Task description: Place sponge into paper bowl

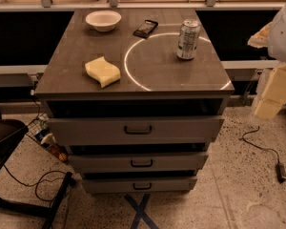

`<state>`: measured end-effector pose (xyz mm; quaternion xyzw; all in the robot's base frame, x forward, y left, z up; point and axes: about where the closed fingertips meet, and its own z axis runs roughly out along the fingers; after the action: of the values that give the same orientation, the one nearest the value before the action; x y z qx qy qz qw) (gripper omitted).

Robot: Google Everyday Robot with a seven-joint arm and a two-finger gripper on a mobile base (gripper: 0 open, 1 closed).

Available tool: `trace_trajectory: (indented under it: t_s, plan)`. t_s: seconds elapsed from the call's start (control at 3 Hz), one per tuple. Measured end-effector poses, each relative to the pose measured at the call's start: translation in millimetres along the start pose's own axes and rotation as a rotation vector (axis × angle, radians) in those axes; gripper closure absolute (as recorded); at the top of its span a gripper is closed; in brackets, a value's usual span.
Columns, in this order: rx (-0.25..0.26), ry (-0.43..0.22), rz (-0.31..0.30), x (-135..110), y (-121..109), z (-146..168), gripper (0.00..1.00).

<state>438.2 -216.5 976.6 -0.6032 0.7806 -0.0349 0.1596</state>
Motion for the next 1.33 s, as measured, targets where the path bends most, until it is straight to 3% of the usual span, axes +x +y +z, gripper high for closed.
trace_trajectory:
  t_s: [0.33,0.67,1.0,1.33]
  plan:
    - [0.000,0.000,0.000,0.0,0.0,0.0,0.00]
    - [0.041,-0.044,0.005,-7.4,-12.4,-2.5,0.00]
    - [0.093,-0.175,0.057,-22.8,-36.6,7.9,0.00]
    - [0.107,-0.367,0.120,-47.9,-49.2,34.9,0.00]
